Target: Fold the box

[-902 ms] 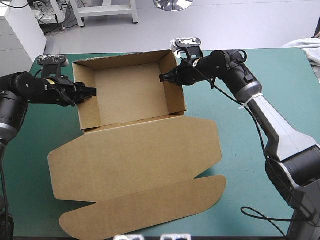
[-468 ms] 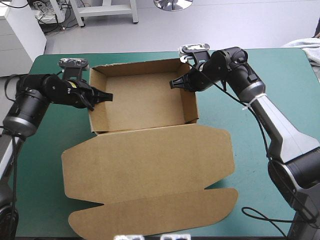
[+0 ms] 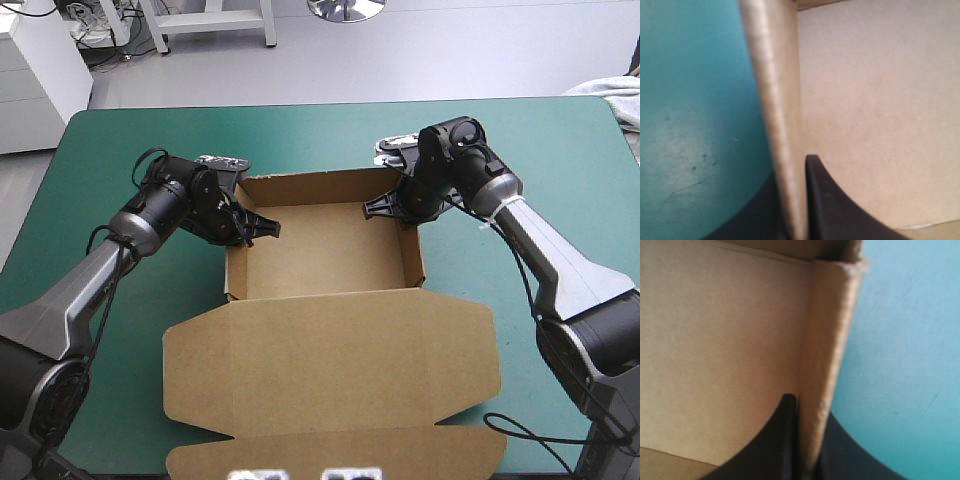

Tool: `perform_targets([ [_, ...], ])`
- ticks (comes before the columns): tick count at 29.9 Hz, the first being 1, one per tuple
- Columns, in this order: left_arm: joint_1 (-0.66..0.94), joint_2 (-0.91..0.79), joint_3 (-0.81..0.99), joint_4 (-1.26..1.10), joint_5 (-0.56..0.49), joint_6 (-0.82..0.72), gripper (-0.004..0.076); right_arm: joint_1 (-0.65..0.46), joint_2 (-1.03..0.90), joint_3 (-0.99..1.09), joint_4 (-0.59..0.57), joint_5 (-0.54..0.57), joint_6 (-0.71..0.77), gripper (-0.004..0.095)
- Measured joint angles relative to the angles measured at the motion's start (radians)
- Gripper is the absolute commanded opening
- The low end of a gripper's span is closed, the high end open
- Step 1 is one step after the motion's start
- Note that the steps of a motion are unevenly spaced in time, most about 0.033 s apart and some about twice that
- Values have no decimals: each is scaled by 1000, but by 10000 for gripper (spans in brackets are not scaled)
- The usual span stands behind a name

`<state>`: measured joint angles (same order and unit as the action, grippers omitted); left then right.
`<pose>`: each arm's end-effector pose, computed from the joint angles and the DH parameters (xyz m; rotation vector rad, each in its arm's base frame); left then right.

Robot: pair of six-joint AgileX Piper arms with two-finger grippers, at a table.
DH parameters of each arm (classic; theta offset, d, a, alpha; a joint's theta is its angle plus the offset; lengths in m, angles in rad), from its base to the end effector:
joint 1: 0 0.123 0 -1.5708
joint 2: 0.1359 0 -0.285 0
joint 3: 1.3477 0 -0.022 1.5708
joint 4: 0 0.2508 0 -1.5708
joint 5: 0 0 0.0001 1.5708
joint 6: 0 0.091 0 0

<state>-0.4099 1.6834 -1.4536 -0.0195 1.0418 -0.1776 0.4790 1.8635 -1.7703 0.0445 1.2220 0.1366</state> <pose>0.3256 -0.1432 0.3011 0.3122 2.7538 -0.1819 0.3531 0.1877 0.3171 -0.4695 2.7816 0.2077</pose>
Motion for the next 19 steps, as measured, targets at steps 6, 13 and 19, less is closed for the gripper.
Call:
perform_targets([
  [6,-24,63,0,19,26,-48,-10,0,0,115,30,-72,13,-16],
  [13,-24,102,-10,29,25,-58,-10,0,1,148,37,-120,22,-15],
  [19,-24,115,-10,29,13,-54,-9,0,19,149,30,-131,22,19],
])
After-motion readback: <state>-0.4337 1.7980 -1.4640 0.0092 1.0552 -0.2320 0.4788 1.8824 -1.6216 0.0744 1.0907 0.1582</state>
